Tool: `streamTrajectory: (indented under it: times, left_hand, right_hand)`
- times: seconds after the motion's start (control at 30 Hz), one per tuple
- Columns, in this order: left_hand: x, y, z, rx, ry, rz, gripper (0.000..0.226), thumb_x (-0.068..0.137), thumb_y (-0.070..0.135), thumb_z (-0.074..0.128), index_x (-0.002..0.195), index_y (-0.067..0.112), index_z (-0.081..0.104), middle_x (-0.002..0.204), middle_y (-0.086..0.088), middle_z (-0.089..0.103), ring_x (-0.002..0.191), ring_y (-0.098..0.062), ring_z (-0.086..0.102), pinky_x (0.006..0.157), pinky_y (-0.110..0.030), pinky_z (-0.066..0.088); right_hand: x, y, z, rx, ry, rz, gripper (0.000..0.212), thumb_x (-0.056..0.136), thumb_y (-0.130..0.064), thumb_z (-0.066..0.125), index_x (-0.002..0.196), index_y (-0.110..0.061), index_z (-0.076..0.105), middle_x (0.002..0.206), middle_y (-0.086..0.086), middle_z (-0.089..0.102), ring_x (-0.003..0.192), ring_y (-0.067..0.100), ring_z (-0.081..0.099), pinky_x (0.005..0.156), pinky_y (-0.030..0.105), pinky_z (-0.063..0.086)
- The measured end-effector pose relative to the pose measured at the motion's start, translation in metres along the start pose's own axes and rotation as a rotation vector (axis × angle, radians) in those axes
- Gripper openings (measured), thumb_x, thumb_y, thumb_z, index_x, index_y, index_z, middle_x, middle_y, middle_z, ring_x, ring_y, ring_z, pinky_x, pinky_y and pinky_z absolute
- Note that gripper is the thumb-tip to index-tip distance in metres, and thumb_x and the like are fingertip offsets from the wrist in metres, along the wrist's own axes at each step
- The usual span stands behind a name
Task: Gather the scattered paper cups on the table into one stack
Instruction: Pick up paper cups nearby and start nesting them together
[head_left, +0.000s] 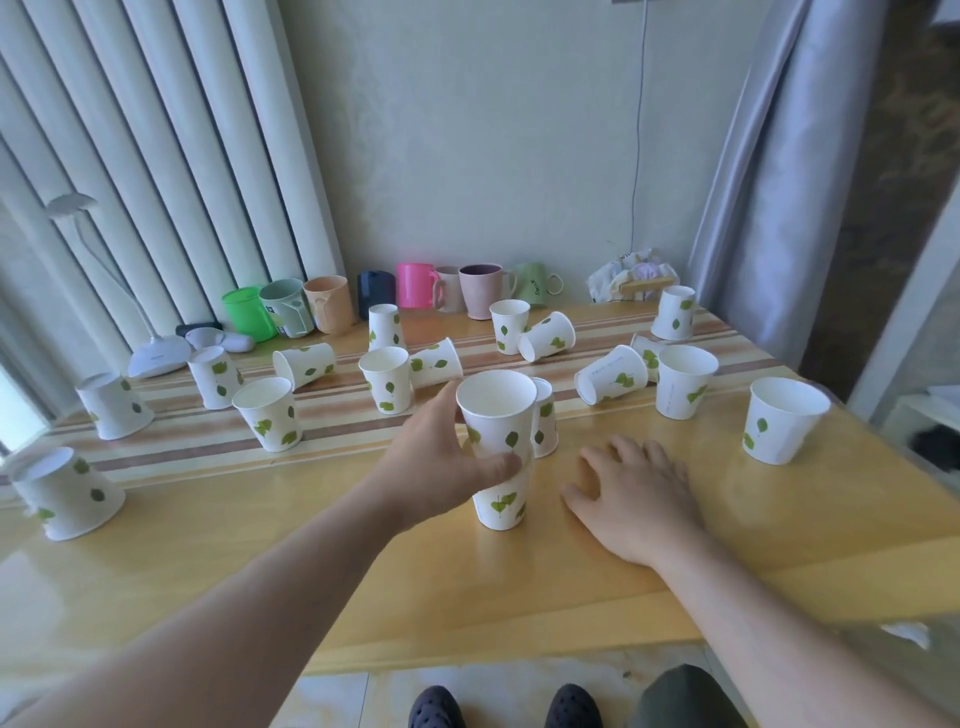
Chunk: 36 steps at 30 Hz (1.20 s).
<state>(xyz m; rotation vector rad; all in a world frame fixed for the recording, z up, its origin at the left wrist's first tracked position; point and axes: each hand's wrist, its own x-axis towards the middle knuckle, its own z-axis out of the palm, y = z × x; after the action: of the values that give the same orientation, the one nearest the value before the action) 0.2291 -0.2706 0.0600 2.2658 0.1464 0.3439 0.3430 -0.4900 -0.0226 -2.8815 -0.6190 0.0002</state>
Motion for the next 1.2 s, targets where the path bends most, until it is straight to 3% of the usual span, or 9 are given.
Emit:
streamTrajectory:
  times: [0.2,0.3,0.5,0.67,0.77,0.87,0.97,1.13,1.2]
  left_hand:
    - [0.001,-0.011,0.005,-0.105,-0.083,-0.059,0.068,0.064,0.055,0.090,0.115,0.065,0.048,0.119,0.036,0.060,0.107,0.032,0.045,0.081,-0.012,0.041]
    - [-0.003,-0.018,0.001,-0.145,-0.137,-0.062,0.083,0.060,0.069,0.090,0.130,0.057,0.050,0.133,0.027,0.059,0.117,0.023,0.050,0.093,-0.018,0.046]
    - [-0.001,-0.050,-0.027,-0.361,-0.070,-0.182,0.095,0.068,0.101,0.046,0.145,0.046,0.056,0.143,0.012,0.065,0.142,-0.014,0.052,0.122,-0.044,0.037]
    - [0.003,-0.100,-0.046,0.079,0.022,-0.279,0.089,0.082,0.093,0.033,0.152,0.042,0.054,0.161,0.005,0.049,0.145,-0.019,0.042,0.115,-0.039,0.031]
    - [0.000,-0.124,-0.040,0.409,-0.032,-0.214,0.094,0.080,0.094,0.022,0.158,0.045,0.043,0.168,0.008,0.039,0.156,-0.021,0.026,0.127,-0.045,0.021]
    - [0.003,-0.133,-0.029,0.639,-0.066,-0.158,0.086,0.080,0.093,0.026,0.156,0.053,0.037,0.166,0.014,0.036,0.156,-0.021,0.021,0.128,-0.046,0.018]
    - [0.005,-0.136,-0.028,0.661,-0.068,-0.144,0.081,0.081,0.093,0.025,0.151,0.055,0.042,0.162,0.015,0.037,0.154,-0.020,0.021,0.127,-0.046,0.019]
    - [0.005,-0.138,-0.030,0.642,-0.055,-0.140,0.083,0.081,0.093,0.021,0.151,0.054,0.044,0.162,0.016,0.037,0.154,-0.019,0.021,0.128,-0.045,0.018]
    - [0.005,-0.138,-0.030,0.639,-0.050,-0.139,0.084,0.081,0.093,0.020,0.151,0.054,0.044,0.161,0.016,0.037,0.154,-0.019,0.020,0.128,-0.045,0.018]
  right_hand:
    - [0.000,-0.001,-0.001,0.005,-0.004,0.005,0.069,0.090,-0.080,0.024,0.144,-0.045,0.048,0.164,-0.006,0.037,0.144,0.033,0.032,0.121,0.058,0.026]
    - [0.000,0.000,0.000,0.009,0.001,0.000,0.070,0.088,-0.080,0.023,0.143,-0.045,0.048,0.164,-0.007,0.037,0.144,0.032,0.032,0.121,0.058,0.026]
    - [-0.001,0.001,-0.001,0.008,0.003,0.006,0.074,0.084,-0.082,0.022,0.139,-0.044,0.052,0.159,-0.008,0.042,0.141,0.031,0.036,0.119,0.055,0.029]
    - [0.001,0.005,-0.005,0.091,0.007,0.018,0.074,0.086,-0.079,0.036,0.151,-0.044,0.047,0.163,-0.011,0.043,0.148,0.030,0.034,0.122,0.048,0.028]
    - [0.008,0.005,-0.011,0.146,-0.010,0.039,0.077,0.088,-0.070,0.053,0.159,-0.046,0.033,0.165,-0.008,0.042,0.148,0.034,0.035,0.119,0.048,0.033]
    - [0.023,-0.002,-0.025,0.251,0.009,0.017,0.093,0.087,-0.050,0.066,0.160,-0.053,0.007,0.168,-0.004,0.027,0.143,0.033,0.042,0.104,0.050,0.048]
    - [0.039,-0.020,-0.041,0.266,0.110,-0.199,0.109,0.090,-0.028,0.072,0.159,-0.060,-0.006,0.167,-0.009,0.015,0.137,0.027,0.048,0.096,0.050,0.054]
    - [0.068,-0.044,-0.052,-0.117,0.056,-0.435,0.107,0.089,-0.002,0.063,0.160,-0.061,0.008,0.173,-0.019,-0.010,0.148,0.026,0.024,0.098,0.050,0.054]
    - [0.072,-0.040,-0.051,-0.135,0.046,-0.429,0.094,0.089,-0.004,0.060,0.158,-0.053,0.021,0.173,-0.018,0.003,0.147,0.026,0.029,0.095,0.049,0.055]
